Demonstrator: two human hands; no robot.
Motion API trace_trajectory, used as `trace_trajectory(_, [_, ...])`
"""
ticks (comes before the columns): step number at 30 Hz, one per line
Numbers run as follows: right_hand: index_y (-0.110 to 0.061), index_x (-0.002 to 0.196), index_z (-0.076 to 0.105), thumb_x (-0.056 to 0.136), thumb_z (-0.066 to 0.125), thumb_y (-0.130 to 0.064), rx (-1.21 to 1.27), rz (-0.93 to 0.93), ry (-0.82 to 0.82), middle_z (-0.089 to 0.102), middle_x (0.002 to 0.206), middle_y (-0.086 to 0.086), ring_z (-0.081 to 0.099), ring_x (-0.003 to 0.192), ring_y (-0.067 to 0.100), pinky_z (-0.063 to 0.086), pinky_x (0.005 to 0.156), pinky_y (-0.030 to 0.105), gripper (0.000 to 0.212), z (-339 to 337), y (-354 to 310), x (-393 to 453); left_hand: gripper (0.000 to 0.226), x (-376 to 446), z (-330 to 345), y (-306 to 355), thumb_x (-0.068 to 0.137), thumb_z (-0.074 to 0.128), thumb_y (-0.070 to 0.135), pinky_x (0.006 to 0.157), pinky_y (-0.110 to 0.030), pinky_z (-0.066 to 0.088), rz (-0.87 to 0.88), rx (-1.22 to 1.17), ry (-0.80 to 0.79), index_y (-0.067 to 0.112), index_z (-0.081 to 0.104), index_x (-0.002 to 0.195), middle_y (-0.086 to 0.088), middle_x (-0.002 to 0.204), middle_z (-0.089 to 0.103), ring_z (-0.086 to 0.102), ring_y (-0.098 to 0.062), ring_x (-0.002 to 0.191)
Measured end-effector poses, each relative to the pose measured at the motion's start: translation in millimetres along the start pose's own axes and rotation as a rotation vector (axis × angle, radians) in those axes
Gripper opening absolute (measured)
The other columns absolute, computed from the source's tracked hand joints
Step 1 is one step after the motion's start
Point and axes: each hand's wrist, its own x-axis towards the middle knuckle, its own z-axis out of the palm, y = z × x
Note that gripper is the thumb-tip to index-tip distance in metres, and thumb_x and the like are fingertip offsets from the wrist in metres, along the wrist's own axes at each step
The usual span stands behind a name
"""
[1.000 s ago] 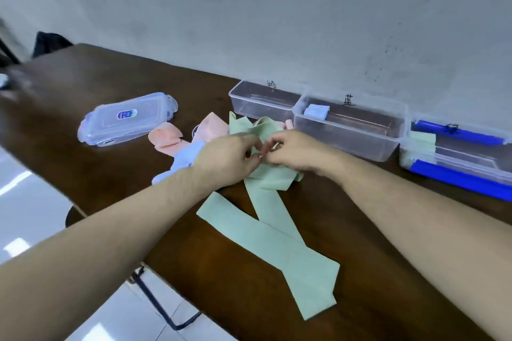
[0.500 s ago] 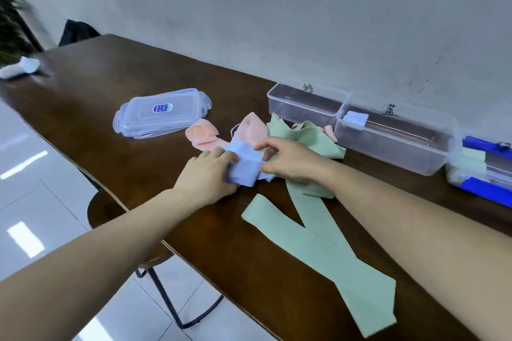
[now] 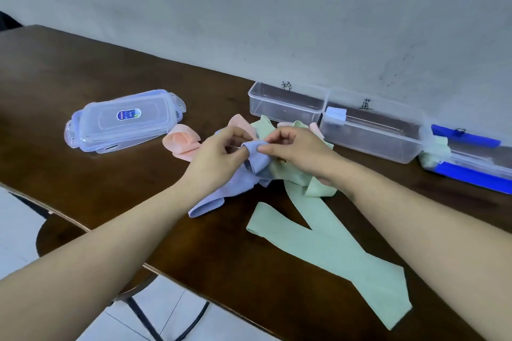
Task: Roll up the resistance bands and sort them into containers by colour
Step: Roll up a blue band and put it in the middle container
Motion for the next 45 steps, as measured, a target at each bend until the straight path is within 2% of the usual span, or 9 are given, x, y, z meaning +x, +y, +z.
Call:
trace_trajectory(5, [-0.021, 0.086, 0.07, 0.087, 0.076, -0.014, 0.3, 0.058, 0.201, 0.071, 0.081, -0.008, 0.063, 0.08, 0.01, 0.05, 0.08, 0.029, 0.009, -24.2, -4.8, -25.5, 0.015, 16.6, 24.7, 22.9, 0.095, 0.055, 0.012, 0.058, -0.009, 0.038, 0.029, -0.049, -0.078, 0.022, 0.058, 0.106, 0.005, 0.079, 0.063, 0.053, 0.007, 0.066])
trace_trajectory(10, [-0.014, 0.096, 0.067, 0.095, 0.061, -0.005, 0.637, 0.059, 0.303, 0.069, 0.085, 0.006, 0.059, 0.052, 0.015, 0.055, 0.056, 0.028, 0.011, -55.5, -15.7, -64.1, 0.027, 23.3, 53.7, 42.0, 0.096, 0.048, 0.014, 0.073, -0.015, 0.044, 0.098, -0.034, -0.194, 0.032, 0.063, 0.109, 0.016, 0.089, 0.066, 0.057, 0.007, 0.083])
trace_trajectory(19, [-0.023, 0.101, 0.069, 0.096, 0.064, -0.018, 0.586, 0.141, 0.465, 0.063, 0.065, -0.01, 0.046, 0.045, 0.006, 0.039, 0.042, 0.019, 0.009, -113.6, -10.4, -133.2, 0.024, 6.7, 97.4, 103.5, 0.102, 0.05, 0.028, 0.063, -0.027, 0.037, 0.317, 0.03, -0.284, 0.011, 0.063, 0.092, -0.01, 0.075, 0.056, 0.048, -0.016, 0.068])
trace_trajectory(24, [-0.028, 0.11, 0.067, 0.099, 0.059, -0.014, 0.649, 0.124, 0.441, 0.053, 0.073, -0.004, 0.031, 0.043, 0.006, 0.024, 0.037, 0.016, 0.02, -145.4, -1.5, -180.5, 0.021, -15.8, 126.9, 139.5, 0.1, 0.053, 0.03, 0.063, -0.024, 0.036, 0.349, 0.058, -0.245, 0.019, 0.065, 0.086, 0.003, 0.072, 0.058, 0.049, -0.013, 0.068])
trace_trajectory(27, [-0.029, 0.118, 0.067, 0.099, 0.055, -0.007, 0.631, 0.082, 0.435, 0.051, 0.07, -0.004, 0.033, 0.042, 0.007, 0.025, 0.036, 0.017, 0.031, -167.7, 2.3, -215.9, 0.037, -32.8, 150.2, 163.4, 0.1, 0.052, 0.038, 0.054, -0.024, 0.031, 0.278, 0.142, -0.284, 0.017, 0.052, 0.069, 0.008, 0.051, 0.043, 0.039, -0.009, 0.052])
trace_trajectory(30, [-0.025, 0.12, 0.068, 0.098, 0.055, -0.005, 0.563, 0.074, 0.43, 0.063, 0.074, -0.001, 0.047, 0.045, 0.009, 0.038, 0.04, 0.02, 0.032, -183.1, 3.7, -252.5, 0.037, -59.7, 172.6, 191.9, 0.102, 0.049, 0.04, 0.047, -0.023, 0.037, 0.084, -0.03, -0.415, 0.01, 0.064, 0.085, 0.008, 0.046, 0.053, 0.046, -0.009, 0.042])
trace_trajectory(35, [-0.021, 0.115, 0.069, 0.097, 0.056, -0.003, 0.623, 0.044, 0.365, 0.072, 0.1, 0.002, 0.07, 0.086, 0.015, 0.057, 0.073, 0.029, 0.029, -212.5, 11.8, -316.8, 0.031, -109.3, 215.0, 240.8, 0.103, 0.039, 0.027, 0.074, -0.035, 0.057, -0.374, -0.663, -0.62, 0.013, 0.06, 0.12, -0.015, 0.112, 0.072, 0.073, -0.031, 0.092])
trace_trajectory(40, [-0.015, 0.106, 0.061, 0.095, 0.055, 0.002, 0.717, 0.07, 0.359, 0.068, 0.103, 0.012, 0.067, 0.089, 0.024, 0.053, 0.082, 0.037, 0.021, -231.0, 34.3, -365.2, 0.041, -124.6, 258.3, 268.6, 0.101, 0.049, 0.037, 0.092, -0.045, 0.056, -0.566, -0.963, -0.452, 0.003, 0.062, 0.121, -0.019, 0.121, 0.065, 0.07, -0.032, 0.102])
trace_trajectory(45, [-0.01, 0.111, 0.059, 0.098, 0.057, -0.012, 0.679, 0.171, 0.318, 0.069, 0.103, 0.011, 0.07, 0.089, 0.02, 0.054, 0.083, 0.036, 0.013, -237.7, 54.5, -412.3, 0.044, -141.0, 286.0, 289.5, 0.098, 0.043, -0.008, 0.066, -0.033, 0.061, -0.515, -0.938, -0.238, 0.008, 0.048, 0.139, -0.018, 0.13, 0.061, 0.069, -0.026, 0.095])
